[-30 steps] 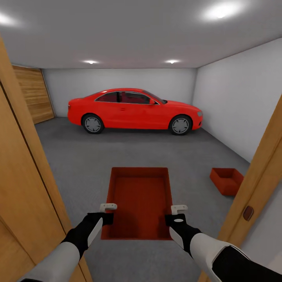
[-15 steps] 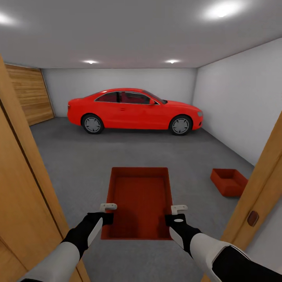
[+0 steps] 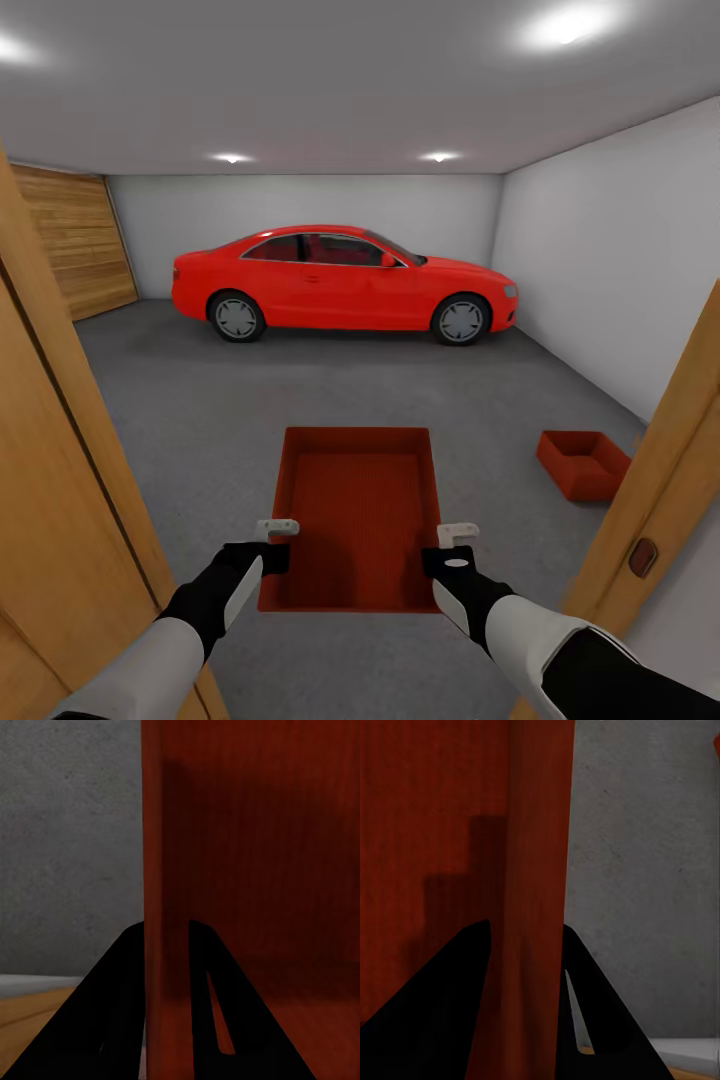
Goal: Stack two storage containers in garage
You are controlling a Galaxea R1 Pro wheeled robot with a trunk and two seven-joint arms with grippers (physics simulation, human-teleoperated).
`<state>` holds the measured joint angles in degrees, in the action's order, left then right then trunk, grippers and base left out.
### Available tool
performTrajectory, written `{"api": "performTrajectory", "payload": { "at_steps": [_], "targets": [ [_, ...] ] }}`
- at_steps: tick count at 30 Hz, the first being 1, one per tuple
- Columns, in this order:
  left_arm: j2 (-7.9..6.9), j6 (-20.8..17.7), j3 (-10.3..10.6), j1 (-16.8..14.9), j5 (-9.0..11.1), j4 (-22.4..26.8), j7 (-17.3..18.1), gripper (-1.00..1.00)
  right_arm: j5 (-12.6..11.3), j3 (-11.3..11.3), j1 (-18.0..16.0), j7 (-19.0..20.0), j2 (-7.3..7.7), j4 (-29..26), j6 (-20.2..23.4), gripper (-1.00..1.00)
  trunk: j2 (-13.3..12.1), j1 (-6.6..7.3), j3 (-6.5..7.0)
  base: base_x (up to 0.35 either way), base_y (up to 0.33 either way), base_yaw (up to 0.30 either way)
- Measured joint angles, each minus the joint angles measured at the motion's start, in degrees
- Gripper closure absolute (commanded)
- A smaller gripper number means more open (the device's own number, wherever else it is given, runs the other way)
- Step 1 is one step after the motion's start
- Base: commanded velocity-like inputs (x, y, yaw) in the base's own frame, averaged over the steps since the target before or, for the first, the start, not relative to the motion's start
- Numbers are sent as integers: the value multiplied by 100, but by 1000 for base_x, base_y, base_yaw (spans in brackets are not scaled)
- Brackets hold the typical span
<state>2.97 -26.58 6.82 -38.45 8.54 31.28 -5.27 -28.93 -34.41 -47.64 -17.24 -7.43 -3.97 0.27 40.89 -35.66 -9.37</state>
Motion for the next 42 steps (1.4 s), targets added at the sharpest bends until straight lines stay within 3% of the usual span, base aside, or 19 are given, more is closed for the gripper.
{"api": "performTrajectory", "payload": {
  "at_steps": [17, 42],
  "targets": [
    [-1, 9, -1, -1, 11, -7, -1, 100, -1, -7, -3, 0, 0, -1, 0, 100, 0, 1, 0, 3, -43, 0],
    [-4, 59, 8, -2, 47, -52, 3, 100, -4, -33, -1, -16, -1, -1, 0, 100, 1, 4, 0, 310, 0, 0]
  ]
}}
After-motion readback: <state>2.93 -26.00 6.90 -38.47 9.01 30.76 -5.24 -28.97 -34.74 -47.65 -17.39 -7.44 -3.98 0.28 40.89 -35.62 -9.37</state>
